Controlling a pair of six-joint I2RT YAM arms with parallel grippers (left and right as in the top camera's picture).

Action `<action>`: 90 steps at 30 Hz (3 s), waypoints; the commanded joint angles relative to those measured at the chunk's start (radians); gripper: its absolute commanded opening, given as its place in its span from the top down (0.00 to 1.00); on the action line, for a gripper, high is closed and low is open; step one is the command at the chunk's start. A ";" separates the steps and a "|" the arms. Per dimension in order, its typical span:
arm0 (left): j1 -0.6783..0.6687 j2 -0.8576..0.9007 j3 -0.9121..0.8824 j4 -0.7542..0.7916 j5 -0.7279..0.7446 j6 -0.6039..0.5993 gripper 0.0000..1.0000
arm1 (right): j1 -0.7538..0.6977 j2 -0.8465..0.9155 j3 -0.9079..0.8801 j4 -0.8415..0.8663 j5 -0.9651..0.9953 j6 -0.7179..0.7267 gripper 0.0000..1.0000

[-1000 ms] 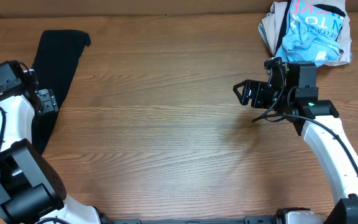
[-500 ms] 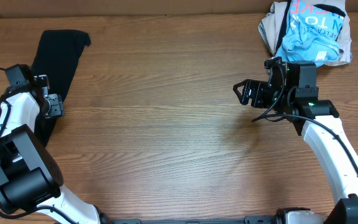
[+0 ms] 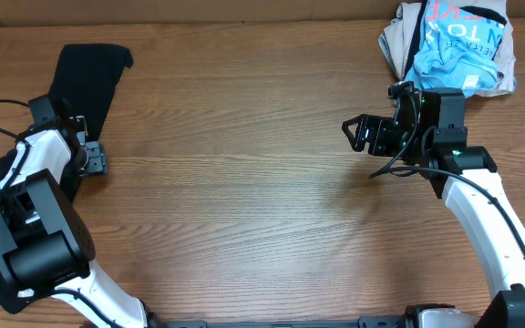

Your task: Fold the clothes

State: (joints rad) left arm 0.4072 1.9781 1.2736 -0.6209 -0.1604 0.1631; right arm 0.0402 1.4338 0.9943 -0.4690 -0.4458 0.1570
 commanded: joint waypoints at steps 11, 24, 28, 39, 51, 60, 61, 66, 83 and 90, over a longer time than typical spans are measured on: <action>-0.019 0.033 0.045 -0.106 0.043 -0.053 0.96 | 0.005 0.003 0.021 0.018 -0.008 0.001 0.15; -0.165 0.028 0.436 -0.508 0.188 -0.055 0.96 | 0.005 0.003 0.021 0.049 -0.008 0.001 0.15; -0.229 0.028 0.501 -0.566 0.226 -0.055 0.96 | 0.005 0.003 0.021 0.048 -0.009 0.001 0.15; -0.461 0.028 0.563 -0.606 0.278 -0.089 0.96 | 0.005 0.003 0.022 0.050 -0.009 0.001 0.15; -0.304 0.029 0.613 -0.623 0.096 -0.252 0.10 | 0.005 0.003 0.021 0.048 -0.031 0.001 0.14; -0.085 0.076 0.611 -0.479 0.098 -0.063 0.11 | 0.005 0.003 0.021 0.048 -0.029 0.001 0.14; -0.071 0.086 0.611 -0.470 0.101 -0.051 0.11 | 0.005 0.003 0.021 0.047 -0.028 0.001 0.14; -0.046 0.161 0.611 -0.466 0.098 -0.031 0.20 | 0.005 0.003 0.021 0.024 -0.027 0.001 0.14; -0.040 0.346 0.611 -0.450 0.011 -0.020 0.53 | 0.005 0.003 0.021 -0.079 -0.027 0.000 0.15; -0.041 0.376 0.611 -0.441 0.011 -0.020 0.80 | 0.005 0.003 0.021 -0.106 -0.027 0.001 0.18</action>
State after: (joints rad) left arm 0.3645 2.3257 1.8694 -1.0676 -0.1402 0.1349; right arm 0.0402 1.4338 0.9947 -0.5705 -0.4675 0.1577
